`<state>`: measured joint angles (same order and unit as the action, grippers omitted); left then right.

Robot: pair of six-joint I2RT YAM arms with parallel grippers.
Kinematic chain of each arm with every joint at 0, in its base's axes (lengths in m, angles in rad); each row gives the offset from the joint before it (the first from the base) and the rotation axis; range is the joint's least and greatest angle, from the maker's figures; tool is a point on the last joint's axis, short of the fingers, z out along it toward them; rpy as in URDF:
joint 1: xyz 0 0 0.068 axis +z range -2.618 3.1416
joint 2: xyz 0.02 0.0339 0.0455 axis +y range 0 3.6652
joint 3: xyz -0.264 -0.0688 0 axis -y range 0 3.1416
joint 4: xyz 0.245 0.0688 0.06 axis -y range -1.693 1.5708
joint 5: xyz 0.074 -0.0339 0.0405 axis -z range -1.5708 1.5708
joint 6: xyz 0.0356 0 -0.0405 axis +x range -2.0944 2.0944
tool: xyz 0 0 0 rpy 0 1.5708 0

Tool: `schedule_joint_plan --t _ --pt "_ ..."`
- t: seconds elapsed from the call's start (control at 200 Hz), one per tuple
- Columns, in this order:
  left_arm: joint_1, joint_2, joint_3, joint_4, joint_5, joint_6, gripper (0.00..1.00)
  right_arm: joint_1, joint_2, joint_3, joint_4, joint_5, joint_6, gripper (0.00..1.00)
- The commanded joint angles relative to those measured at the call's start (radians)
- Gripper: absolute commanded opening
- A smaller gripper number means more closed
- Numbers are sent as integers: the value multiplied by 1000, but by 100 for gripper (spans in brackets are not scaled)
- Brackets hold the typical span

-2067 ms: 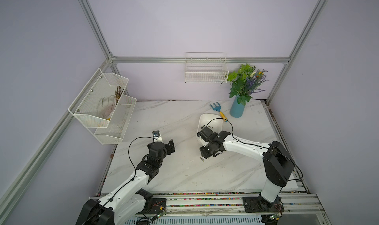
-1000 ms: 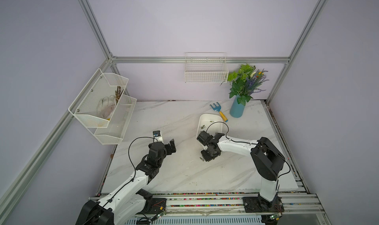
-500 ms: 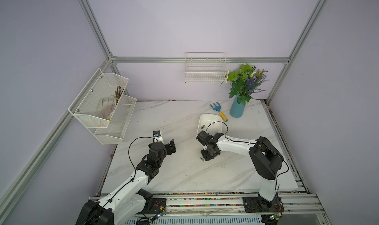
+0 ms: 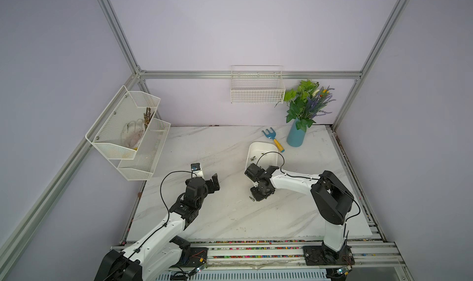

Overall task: Put the bit on the desktop into the storage box
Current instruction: Pick up the screwdriver bit from the center of the board, then place the screwdriver bit in the storage box.

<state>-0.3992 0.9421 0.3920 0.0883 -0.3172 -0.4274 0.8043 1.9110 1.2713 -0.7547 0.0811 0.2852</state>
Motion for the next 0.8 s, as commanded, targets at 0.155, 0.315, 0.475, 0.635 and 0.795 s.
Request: schedule_joint_plan --t 0.155,0.315,0.475,0.635,0.795 --pt "7 -9 0 30 8 -9 100 1 -101 -10 -31 40 19 14" --pt "7 -9 -1 31 7 -8 100 1 -162 -9 -38 77 31 14" --pt "7 -6 -1 32 11 -8 100 -6 -224 6 -41 166 42 13" --pt "7 -6 -1 31 12 -8 100 -46 -262 32 4 203 40 13" --pt "7 -12 0 30 15 -8 100 -121 -266 36 118 201 37 13"
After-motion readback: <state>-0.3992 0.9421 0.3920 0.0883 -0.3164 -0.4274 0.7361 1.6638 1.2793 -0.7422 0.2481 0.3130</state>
